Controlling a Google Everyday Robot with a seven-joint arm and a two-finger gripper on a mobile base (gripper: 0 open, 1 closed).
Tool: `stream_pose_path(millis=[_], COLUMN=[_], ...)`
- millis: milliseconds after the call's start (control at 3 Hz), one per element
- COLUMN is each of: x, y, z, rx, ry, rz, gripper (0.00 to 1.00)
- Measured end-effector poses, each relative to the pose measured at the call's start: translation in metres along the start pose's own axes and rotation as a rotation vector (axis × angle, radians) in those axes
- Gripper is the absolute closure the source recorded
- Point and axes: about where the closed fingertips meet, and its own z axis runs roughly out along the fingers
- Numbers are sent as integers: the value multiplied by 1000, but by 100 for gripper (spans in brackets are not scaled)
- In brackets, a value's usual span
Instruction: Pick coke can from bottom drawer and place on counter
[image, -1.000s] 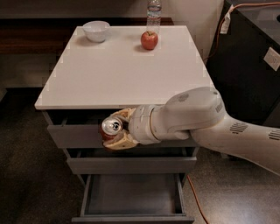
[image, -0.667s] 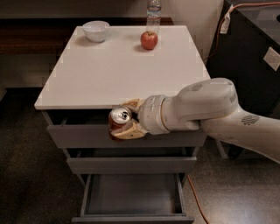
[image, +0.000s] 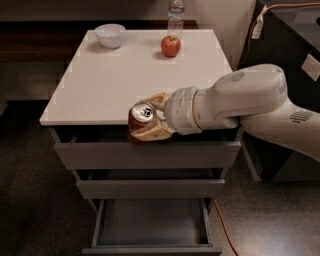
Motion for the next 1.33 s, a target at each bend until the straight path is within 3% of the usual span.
stream_pose_path(millis=[667,1333], x=[-30,-34], y=[-31,-35], z=[-22,-23], rx=[13,30], ry=[27,50], rz=[-63,-137], gripper=[100,100])
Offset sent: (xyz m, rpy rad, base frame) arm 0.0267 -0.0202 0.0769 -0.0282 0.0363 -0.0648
